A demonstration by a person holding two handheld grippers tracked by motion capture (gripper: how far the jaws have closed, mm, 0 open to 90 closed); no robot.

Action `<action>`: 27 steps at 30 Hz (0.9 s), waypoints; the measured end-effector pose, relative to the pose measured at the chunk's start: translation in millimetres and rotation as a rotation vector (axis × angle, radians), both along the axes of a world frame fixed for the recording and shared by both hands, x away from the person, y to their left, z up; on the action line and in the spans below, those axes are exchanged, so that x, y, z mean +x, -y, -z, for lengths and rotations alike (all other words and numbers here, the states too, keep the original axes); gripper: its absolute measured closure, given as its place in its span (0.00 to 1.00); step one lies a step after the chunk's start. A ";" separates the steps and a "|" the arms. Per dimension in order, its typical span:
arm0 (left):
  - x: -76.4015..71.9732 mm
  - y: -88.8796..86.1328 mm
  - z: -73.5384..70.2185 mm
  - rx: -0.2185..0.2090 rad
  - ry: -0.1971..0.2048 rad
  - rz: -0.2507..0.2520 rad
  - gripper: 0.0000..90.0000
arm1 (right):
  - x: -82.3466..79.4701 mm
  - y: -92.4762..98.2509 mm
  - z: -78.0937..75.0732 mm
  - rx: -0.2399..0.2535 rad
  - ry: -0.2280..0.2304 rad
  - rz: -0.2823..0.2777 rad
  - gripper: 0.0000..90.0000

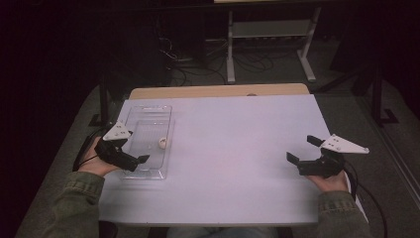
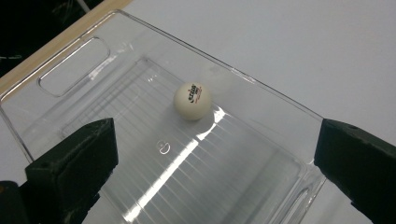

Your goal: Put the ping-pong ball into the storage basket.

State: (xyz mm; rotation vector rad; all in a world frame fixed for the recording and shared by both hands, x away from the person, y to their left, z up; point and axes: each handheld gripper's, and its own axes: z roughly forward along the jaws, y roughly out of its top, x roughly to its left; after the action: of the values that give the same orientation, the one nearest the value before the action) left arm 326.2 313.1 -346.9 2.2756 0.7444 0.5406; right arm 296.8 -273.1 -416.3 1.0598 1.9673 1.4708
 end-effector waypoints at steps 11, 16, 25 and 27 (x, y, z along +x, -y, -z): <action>-9.5 -4.8 3.4 -0.079 0.083 -0.058 0.00 | -0.2 -0.1 0.0 0.001 0.000 -0.001 0.00; -12.1 -8.1 9.7 -0.129 0.097 -0.075 0.00 | -0.3 -0.2 0.0 0.000 0.000 -0.002 0.00; -20.5 -13.2 21.5 -0.207 0.149 -0.107 0.00 | -0.3 -0.5 0.2 0.000 -0.002 -0.005 0.00; -22.6 -14.2 25.1 -0.221 0.163 -0.121 0.00 | -0.5 -0.4 0.1 0.001 -0.002 -0.006 0.00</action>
State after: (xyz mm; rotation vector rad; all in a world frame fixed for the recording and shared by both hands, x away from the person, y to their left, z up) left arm 303.7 327.3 -372.0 1.9673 0.8204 0.6572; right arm 296.3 -272.7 -416.4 1.0572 1.9728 1.4738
